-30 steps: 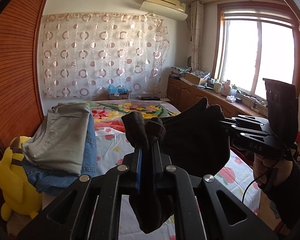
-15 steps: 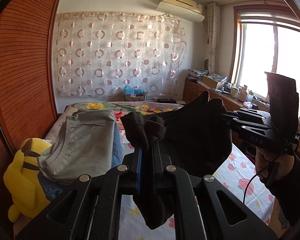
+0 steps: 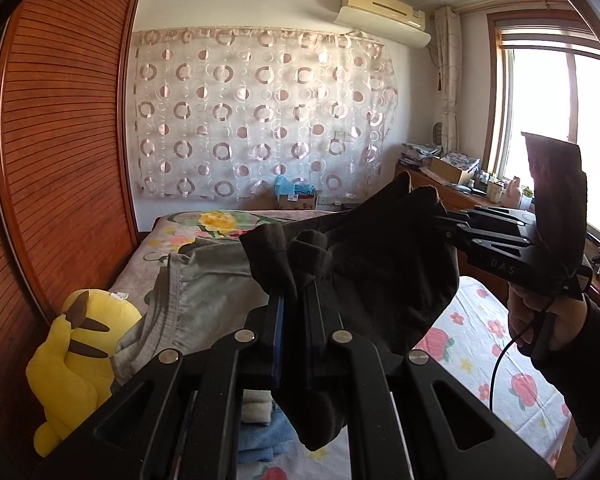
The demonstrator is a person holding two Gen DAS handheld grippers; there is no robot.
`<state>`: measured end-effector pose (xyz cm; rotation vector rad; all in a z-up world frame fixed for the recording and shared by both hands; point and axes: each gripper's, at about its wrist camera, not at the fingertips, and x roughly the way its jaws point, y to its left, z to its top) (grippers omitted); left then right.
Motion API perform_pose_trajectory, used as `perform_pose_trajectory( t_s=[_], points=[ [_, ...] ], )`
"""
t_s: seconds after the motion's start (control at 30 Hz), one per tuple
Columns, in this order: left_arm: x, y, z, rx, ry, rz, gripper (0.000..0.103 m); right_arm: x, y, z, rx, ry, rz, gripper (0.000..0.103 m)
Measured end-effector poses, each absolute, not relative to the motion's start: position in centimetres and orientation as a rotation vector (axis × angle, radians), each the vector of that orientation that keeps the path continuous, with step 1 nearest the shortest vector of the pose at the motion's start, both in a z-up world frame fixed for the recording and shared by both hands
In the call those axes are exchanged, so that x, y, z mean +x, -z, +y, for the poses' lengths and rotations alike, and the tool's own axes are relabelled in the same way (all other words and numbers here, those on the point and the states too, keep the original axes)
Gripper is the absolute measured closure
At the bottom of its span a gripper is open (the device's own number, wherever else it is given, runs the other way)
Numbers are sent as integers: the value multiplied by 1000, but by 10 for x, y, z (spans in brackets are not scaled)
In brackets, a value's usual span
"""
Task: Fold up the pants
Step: 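Carry the held black shorts with both tools over the stack of folded jeans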
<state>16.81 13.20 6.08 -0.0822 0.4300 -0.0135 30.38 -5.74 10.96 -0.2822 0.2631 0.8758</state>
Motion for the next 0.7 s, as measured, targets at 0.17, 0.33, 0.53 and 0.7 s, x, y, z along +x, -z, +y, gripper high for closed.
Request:
perform_pose_trajectory(
  t_s=[0.17, 0.33, 0.53, 0.7],
  points=[
    [174, -58, 142, -93, -7, 426, 94, 319, -108, -43, -316, -888, 246, 91],
    [177, -55, 149, -108, -33, 428, 94, 337, -111, -21, -362, -911, 222, 91],
    [184, -50, 161, -124, -60, 441, 94, 356, -109, 13, -412, -920, 206, 91],
    [184, -44, 175, -157, -86, 438, 94, 366, -107, 38, -456, -927, 204, 91]
  ],
)
